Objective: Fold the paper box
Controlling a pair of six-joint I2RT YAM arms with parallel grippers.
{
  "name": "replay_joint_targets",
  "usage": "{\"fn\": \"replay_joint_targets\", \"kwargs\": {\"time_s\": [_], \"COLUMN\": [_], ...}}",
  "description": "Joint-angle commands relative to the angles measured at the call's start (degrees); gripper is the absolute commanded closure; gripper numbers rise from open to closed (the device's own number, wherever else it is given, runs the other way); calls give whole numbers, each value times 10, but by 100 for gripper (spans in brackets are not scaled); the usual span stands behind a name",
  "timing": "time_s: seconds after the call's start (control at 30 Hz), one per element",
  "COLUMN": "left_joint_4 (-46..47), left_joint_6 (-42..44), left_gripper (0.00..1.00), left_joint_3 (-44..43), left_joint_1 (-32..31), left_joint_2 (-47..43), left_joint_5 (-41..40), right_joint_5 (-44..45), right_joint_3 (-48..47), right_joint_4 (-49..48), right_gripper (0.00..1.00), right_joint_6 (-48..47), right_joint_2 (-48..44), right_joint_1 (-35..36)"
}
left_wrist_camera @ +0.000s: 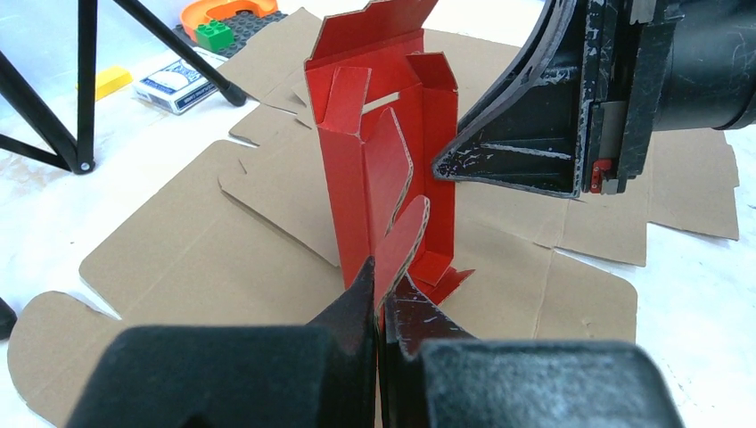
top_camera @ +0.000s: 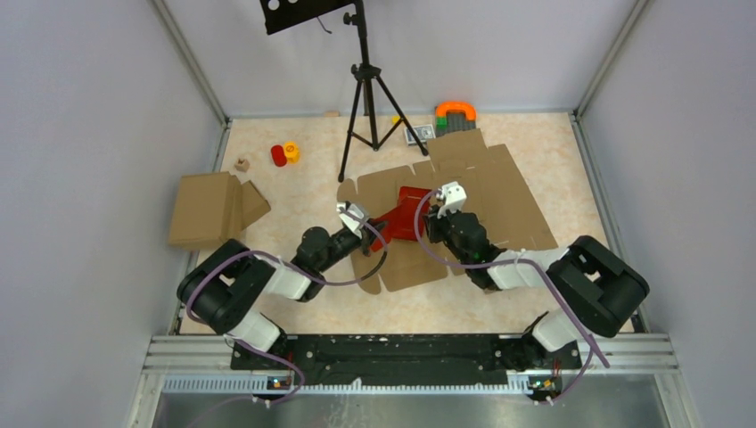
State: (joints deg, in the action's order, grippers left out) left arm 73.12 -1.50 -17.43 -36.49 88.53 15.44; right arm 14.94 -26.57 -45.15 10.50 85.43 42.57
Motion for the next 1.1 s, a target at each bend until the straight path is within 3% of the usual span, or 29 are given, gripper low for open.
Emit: {"fn": "replay_joint_targets", "kwargs": {"time_s": [0.0,0.1,0.2,0.4,0.6,0.87,0.93,1.07], "left_joint_4": [-49,-60,-108,-228,-253,-286,-312,-357], "left_joint_6": [-5,-8,-5,8,11,11,11,29], "left_gripper": [100,100,96,86,88,81,82,94], "left_joint_3": [-12,-18,-31,-71,-79,-85,-94,-112], "left_joint_1": [-10,-10,-9,-7,-5,-5,-5,-5], "left_joint_2": [-13,-16,-24,-44,-43,-54,-67,-89], "left_joint_5": [28,45,76,92,90,103,99,106], "right_joint_5": [-1,-3,-7,-5,21,25,19,-1], "right_joint_3": [-31,-32,-33,-16,-12,13,17,34], "right_joint_4": [11,-1,-12,-35,-56,-78,-73,-74], "right_gripper": [83,86,100,100,100,100,100,100], "right_joint_6": [17,8,3,-20,-81,-89,-88,-72], "right_joint_2": [-10,-2,4,1,8,3,-4,-19], "right_joint_1": [2,2,2,1,28,41,40,41]}}
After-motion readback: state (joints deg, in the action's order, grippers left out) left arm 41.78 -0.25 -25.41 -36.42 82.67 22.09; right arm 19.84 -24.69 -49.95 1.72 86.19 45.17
